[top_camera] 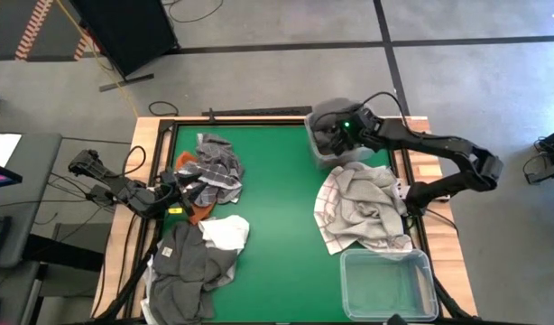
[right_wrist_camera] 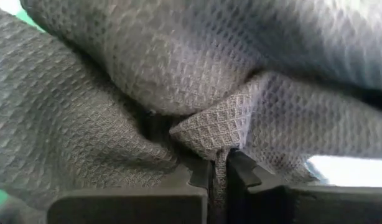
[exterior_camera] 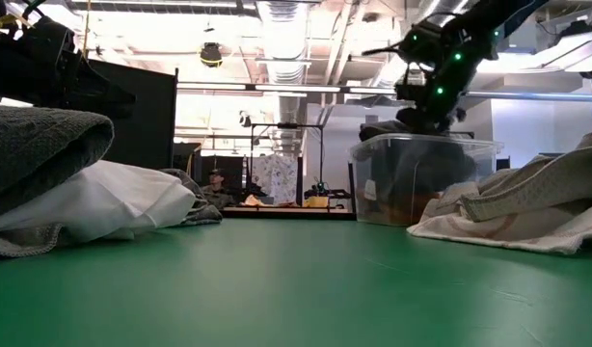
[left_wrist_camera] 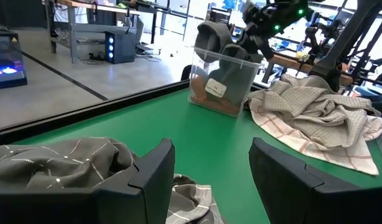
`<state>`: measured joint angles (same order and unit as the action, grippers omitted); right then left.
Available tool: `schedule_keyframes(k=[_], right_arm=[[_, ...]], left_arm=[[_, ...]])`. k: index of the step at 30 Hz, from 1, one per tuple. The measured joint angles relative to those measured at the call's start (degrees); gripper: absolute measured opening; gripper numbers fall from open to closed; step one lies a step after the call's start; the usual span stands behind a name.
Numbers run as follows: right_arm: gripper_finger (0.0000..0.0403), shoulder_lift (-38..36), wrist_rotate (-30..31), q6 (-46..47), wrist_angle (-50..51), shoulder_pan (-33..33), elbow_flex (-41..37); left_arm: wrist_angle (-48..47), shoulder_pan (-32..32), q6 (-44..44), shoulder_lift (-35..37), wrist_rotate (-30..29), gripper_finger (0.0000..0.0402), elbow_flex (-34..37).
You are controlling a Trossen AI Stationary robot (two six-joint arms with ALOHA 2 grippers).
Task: Sort towels by color in basket
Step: Put the dark gray towel into the top transparent bin
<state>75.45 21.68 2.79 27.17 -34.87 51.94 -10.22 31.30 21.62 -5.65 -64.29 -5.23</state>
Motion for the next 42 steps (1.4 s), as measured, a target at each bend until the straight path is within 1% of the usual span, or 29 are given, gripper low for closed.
schedule_keyframes(k=[5,8,13,16,19,29,32,36,42], right_arm=[[0.0039,2.3,-8.99,6.85,-0.12,-3.62,-0.02],[0.005,4.74,-11.32,9.85,-0.42,-4.81,-0.01],[0.0063,8.69,-11.99,13.74,-1.29,-6.3,0.1],[0.0064,10.06,-9.9,16.0,-0.57,-5.98,1.3],[0.0064,10.15,-9.7,18.19,-0.8,-5.77,2.3],[0.0066,10.15,-11.05,17.91,1.26,-5.77,2.43],[0.0073,10.15,-11.4,17.07,1.92,-5.7,2.43],[0.0109,10.15,-11.51,15.36,2.96,-5.12,2.43],[0.02,9.8,-11.79,12.23,2.8,-3.16,2.43]], left_arm=[[0.0,-0.01,-0.01,0.0,-0.02,0.0198,0.0],[0.0,0.0,-0.03,0.0,-0.04,0.0198,0.0],[-0.55,-0.01,-0.04,0.02,-0.11,0.0198,0.0],[-0.66,0.0,-0.04,0.02,-0.11,0.0198,0.0],[-0.69,-0.01,-0.04,0.02,-0.16,0.0198,0.0],[-0.68,-0.01,0.03,0.02,-0.2,0.0198,0.0],[-0.68,-0.01,0.01,0.02,-0.2,0.0198,0.0],[-0.33,-0.01,-2.37,0.02,1.35,0.0198,0.0],[-0.14,-0.01,-7.13,-0.24,6.93,0.0198,-0.97]])
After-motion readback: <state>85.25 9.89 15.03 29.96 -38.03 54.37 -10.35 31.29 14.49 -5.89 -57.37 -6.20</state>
